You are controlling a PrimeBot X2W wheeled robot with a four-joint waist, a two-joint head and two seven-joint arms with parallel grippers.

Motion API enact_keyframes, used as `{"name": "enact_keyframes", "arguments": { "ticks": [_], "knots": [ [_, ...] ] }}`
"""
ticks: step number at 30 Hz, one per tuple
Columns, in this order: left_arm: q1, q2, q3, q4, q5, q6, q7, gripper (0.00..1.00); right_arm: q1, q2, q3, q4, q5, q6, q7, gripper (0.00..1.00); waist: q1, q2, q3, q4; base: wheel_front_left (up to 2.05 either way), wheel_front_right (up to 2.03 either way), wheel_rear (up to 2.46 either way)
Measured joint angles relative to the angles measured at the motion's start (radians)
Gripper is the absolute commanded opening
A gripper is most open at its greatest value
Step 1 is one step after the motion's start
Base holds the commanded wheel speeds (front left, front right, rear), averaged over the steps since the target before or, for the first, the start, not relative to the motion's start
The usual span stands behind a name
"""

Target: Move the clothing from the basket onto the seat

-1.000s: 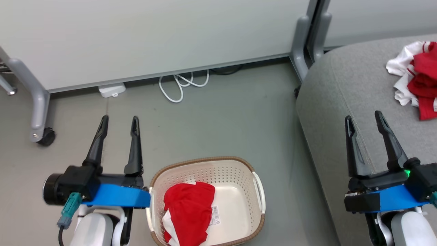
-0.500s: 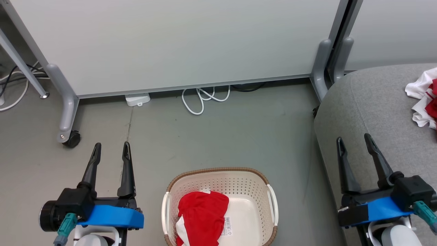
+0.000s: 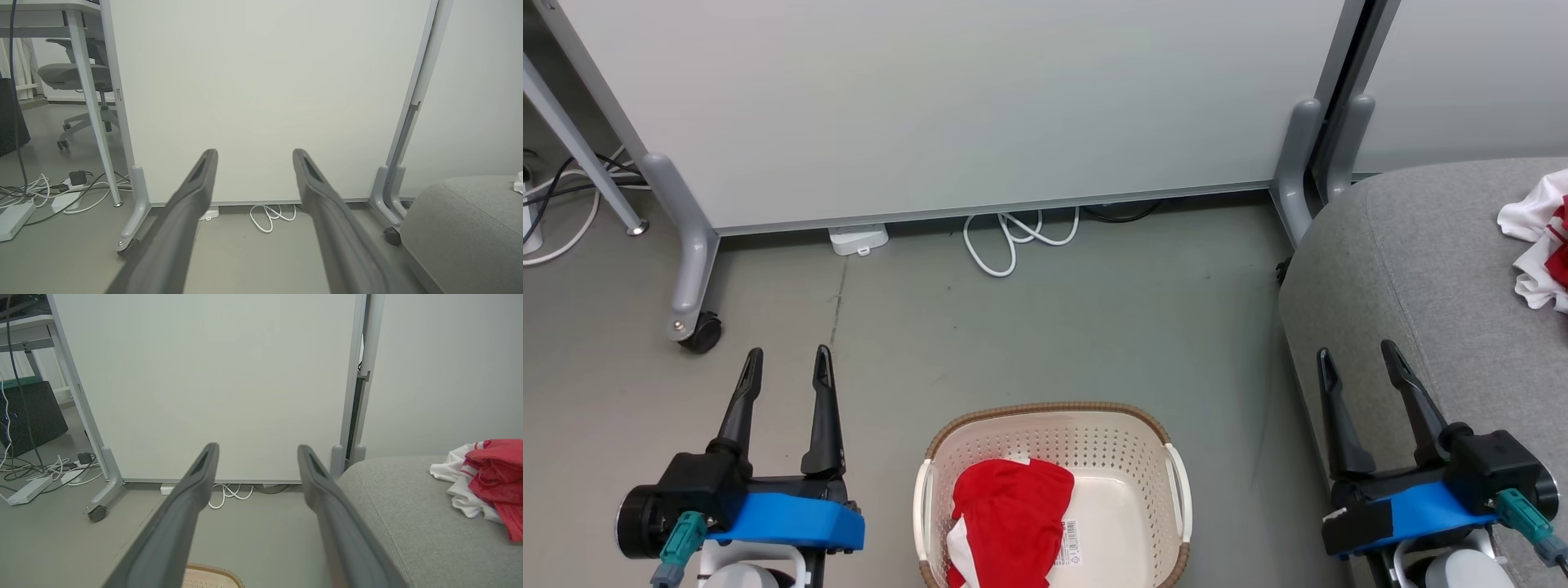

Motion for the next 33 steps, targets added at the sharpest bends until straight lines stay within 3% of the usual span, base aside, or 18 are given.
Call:
{"name": "enact_keyframes", "arguments": {
  "ticks": [13, 26, 33],
  "knots": [
    [-0.068, 0.001, -0.044, 0.053, 0.015, -0.002, -0.001, 1.00, -0.018, 0.002, 0.015, -0.012, 0.000, 0.000, 0.000, 1.00, 0.0000, 0.0000, 0.034, -0.005, 0.00, 0.00, 0.00],
    [-0.395, 0.118, -0.335, 0.354, -0.002, -0.005, -0.001, 1.00, -0.183, -0.009, 0.063, -0.079, 0.003, 0.000, 0.000, 1.00, 0.0003, 0.0000, 0.209, -0.079, 0.00, 0.00, 0.00],
    [-0.574, 0.172, -0.569, 0.571, -0.052, -0.006, -0.001, 1.00, -0.264, -0.009, 0.072, -0.115, 0.013, 0.000, 0.000, 1.00, 0.0003, 0.0000, 0.335, -0.139, 0.00, 0.00, 0.00]
  ]
}}
